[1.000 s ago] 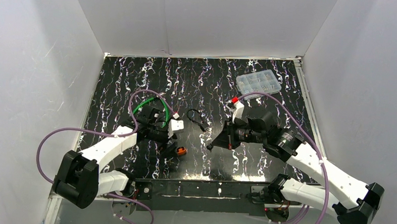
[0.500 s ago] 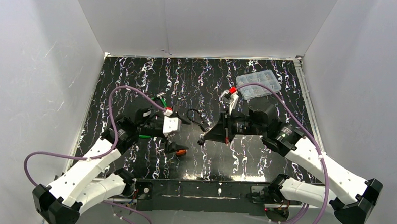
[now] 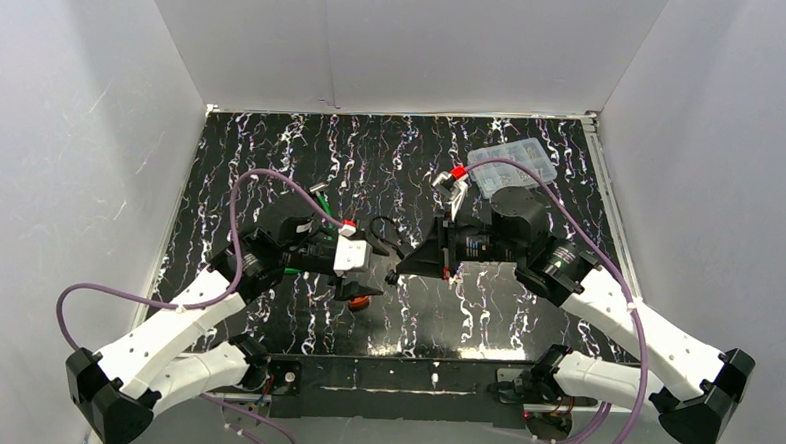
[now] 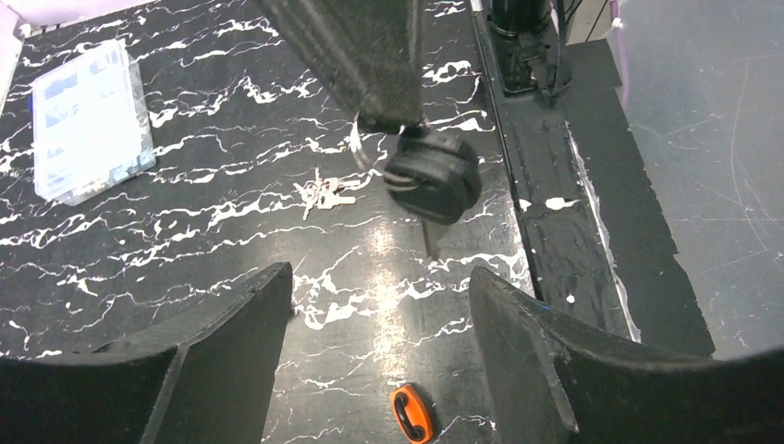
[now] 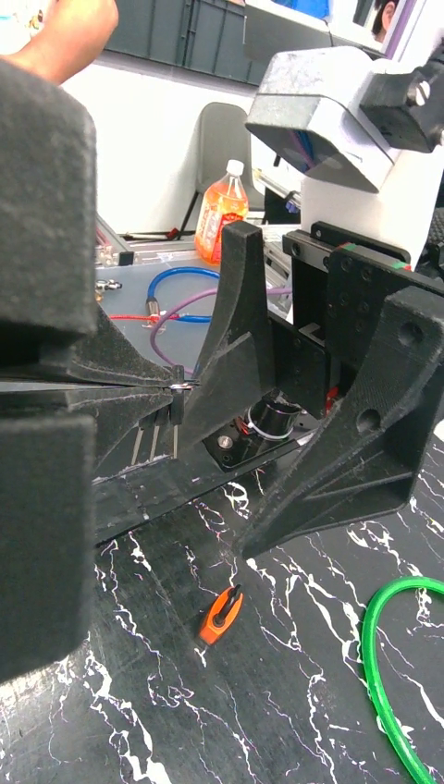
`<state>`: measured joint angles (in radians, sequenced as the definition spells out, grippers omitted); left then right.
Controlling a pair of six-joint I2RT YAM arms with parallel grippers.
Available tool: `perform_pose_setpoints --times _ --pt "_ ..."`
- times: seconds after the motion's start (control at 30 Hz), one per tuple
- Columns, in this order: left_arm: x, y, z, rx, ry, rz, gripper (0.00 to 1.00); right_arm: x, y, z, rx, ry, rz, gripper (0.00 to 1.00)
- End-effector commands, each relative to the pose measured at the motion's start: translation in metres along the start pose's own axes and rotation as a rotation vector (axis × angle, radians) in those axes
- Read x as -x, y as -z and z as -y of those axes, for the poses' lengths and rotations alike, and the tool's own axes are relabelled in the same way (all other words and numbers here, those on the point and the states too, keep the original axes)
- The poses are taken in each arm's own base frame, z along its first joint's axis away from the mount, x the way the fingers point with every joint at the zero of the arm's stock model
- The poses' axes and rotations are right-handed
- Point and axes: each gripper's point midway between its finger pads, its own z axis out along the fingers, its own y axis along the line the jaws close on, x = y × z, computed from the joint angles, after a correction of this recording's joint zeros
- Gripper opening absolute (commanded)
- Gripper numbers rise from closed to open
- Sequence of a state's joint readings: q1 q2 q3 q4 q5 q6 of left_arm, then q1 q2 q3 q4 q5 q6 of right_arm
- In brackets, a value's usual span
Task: Unlock with the key
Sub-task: Adjust the key.
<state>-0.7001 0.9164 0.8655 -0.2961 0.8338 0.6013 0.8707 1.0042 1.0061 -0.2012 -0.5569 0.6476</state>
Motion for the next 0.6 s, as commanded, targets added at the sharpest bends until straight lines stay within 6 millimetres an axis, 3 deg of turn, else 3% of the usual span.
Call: perform_pose_setpoints --times 0.0,0.23,0.37,0.57 --pt "0.015 0.001 0.009 -0.028 -0.006 0.012 0.68 0.021 0.003 -0.018 0.049 0.057 0.069 0.01" --pt "0.022 0.001 0.011 -0.018 0.012 0.019 0.55 0.022 0.001 -0.014 0.038 0.057 0.082 0.01" --pt "0.029 0.000 0.005 0.009 0.011 0.033 0.33 0.022 -0.001 -0.012 0.033 0.054 0.078 0.01" --pt "0.038 0.001 0.006 0.003 0.027 0.056 0.34 0.019 -0.001 -0.007 0.020 0.048 0.076 0.01"
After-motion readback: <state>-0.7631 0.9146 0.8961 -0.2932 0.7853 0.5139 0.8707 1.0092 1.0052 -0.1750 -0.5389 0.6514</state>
